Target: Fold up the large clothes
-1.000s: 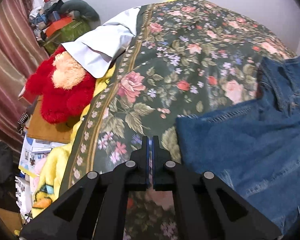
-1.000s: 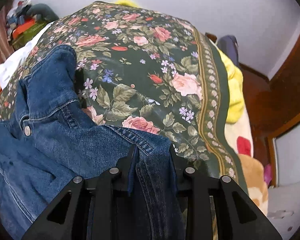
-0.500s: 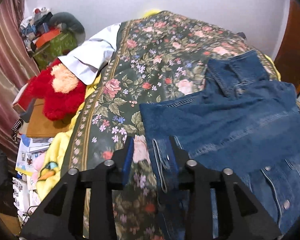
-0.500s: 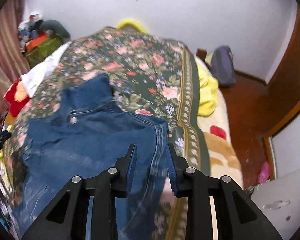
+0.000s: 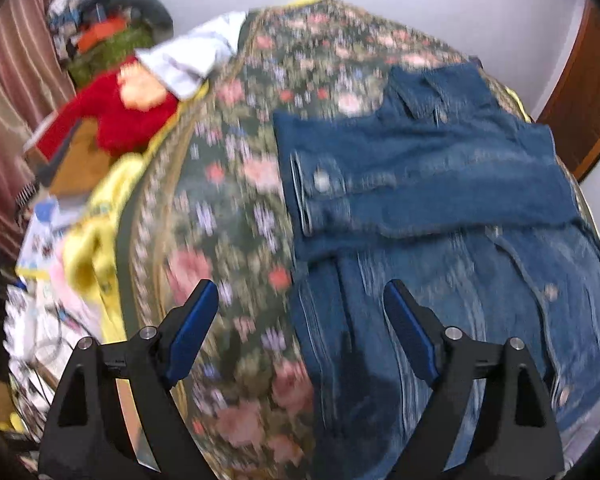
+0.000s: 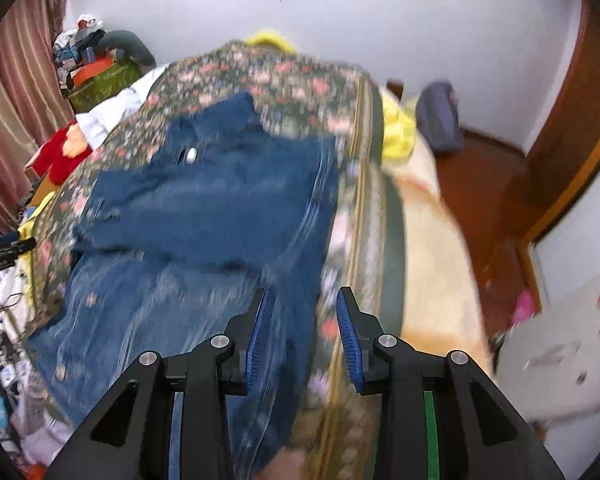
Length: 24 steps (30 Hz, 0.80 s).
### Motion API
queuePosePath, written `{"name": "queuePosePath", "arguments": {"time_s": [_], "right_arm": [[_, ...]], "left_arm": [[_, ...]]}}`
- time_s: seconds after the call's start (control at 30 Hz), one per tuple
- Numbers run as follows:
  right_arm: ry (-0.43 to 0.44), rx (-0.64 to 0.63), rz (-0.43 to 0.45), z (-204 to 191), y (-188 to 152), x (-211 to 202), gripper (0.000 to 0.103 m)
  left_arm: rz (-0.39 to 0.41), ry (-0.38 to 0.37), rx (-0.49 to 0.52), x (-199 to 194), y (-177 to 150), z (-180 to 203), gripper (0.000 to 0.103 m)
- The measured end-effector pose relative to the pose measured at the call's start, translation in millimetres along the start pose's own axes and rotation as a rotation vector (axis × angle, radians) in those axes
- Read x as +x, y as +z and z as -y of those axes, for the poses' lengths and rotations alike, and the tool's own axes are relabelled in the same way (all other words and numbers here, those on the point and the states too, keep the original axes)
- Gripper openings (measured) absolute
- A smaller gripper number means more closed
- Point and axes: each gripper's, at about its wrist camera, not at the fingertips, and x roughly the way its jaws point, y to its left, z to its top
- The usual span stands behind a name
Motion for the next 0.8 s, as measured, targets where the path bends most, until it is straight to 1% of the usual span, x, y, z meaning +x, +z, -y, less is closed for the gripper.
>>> {"name": "queuePosePath", "arguments": {"time_s": [0.07,0.13,0.17,0.23,0.3,0.33,0.37,0.43,0.47,0.5,0.53,0.67,0.73,0.8], "right_arm": [[0.02,0.011,-0.047,0,-17,5,0.031],[0.035,0.016,-0.09,-3,-36,10,0.031],[0.04,0.018,-0.109,-4,-45,12,0.031],[0.046,0.023,-0.138,-9,-58,17,0.031],[0.049,0.034,-0.154,-10,-71,19,0.031],[0.049,0.043,-0.155,-10,-75,20,0.031],[0.052,0.051,-0.155,-9,-77,19,0.033],[0.041,0.055,-0.155,-7,-82,17,0.051],[0.017,0.05,-0.155,-6,-82,17,0.069],[-0.013,0.044,-0.151,-5,-84,16,0.08],[-0.019,0.045,-0.142,-4,-87,15,0.08],[0.042,0.114,-0.144,7,-92,12,0.08],[0.095,0.152,-0.123,10,-91,5,0.08],[0.156,0.191,-0.114,10,-89,3,0.079]], "left_arm": [[-0.037,-0.013,-0.014,5,-15,-1,0.085],[-0.075,-0.032,-0.049,11,-32,-2,0.085],[-0.097,-0.058,-0.072,14,-41,-4,0.085],[-0.158,-0.156,-0.138,22,-57,-10,0.085],[-0.201,-0.225,-0.194,28,-69,-14,0.085],[-0.22,-0.241,-0.213,31,-74,-15,0.085],[-0.237,-0.248,-0.224,34,-79,-15,0.085],[-0.254,-0.232,-0.228,39,-88,-14,0.085],[-0.257,-0.229,-0.232,40,-92,-13,0.085],[-0.264,-0.237,-0.242,42,-96,-13,0.085],[-0.276,-0.25,-0.257,45,-100,-14,0.085],[-0.297,-0.291,-0.319,50,-109,-18,0.085],[-0.3,-0.307,-0.346,52,-111,-21,0.085],[-0.304,-0.314,-0.343,54,-113,-20,0.085]]}}
